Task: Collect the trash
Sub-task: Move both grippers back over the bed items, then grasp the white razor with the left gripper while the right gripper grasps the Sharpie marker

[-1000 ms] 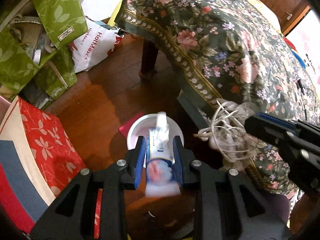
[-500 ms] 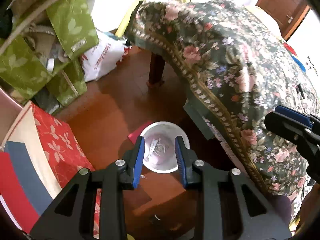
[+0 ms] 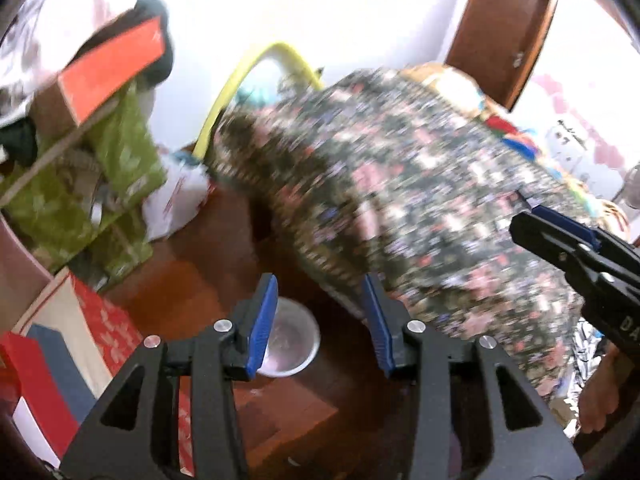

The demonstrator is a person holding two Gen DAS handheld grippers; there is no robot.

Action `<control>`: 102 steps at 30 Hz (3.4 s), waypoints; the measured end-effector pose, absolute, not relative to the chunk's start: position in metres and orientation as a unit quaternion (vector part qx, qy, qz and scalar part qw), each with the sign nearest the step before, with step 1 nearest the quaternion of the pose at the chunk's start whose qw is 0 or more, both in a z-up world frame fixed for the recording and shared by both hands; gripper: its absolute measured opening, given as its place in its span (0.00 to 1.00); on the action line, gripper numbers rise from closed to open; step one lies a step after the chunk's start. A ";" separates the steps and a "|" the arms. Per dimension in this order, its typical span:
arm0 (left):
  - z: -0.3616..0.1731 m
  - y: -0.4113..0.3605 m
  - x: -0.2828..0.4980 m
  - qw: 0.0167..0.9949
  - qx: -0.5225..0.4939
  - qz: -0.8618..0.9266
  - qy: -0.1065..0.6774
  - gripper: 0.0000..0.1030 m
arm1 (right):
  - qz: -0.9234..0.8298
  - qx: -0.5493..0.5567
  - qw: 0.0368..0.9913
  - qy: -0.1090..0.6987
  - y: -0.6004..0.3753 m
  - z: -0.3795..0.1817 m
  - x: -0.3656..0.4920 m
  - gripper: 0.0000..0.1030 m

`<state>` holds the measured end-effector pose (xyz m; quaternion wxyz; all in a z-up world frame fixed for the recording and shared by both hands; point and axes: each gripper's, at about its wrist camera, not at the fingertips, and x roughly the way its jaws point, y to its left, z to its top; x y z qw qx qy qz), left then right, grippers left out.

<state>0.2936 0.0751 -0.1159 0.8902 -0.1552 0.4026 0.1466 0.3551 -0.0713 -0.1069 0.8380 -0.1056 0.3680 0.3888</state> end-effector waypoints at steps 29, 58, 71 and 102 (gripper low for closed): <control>-0.078 -0.161 0.458 0.933 -0.082 0.021 0.350 0.77 | 0.136 -0.059 0.937 0.315 -0.348 -0.076 0.450 0.63; -0.251 -0.208 0.649 0.867 -0.123 -0.002 0.484 0.51 | 0.165 -0.048 0.875 0.453 -0.357 -0.263 0.626 0.31; -0.274 -0.204 0.673 0.844 -0.199 0.019 0.497 0.39 | 0.173 -0.072 0.874 0.448 -0.348 -0.275 0.628 0.11; -0.267 -0.203 0.629 0.860 -0.078 0.013 0.504 0.08 | 0.164 -0.003 0.862 0.479 -0.367 -0.271 0.604 0.11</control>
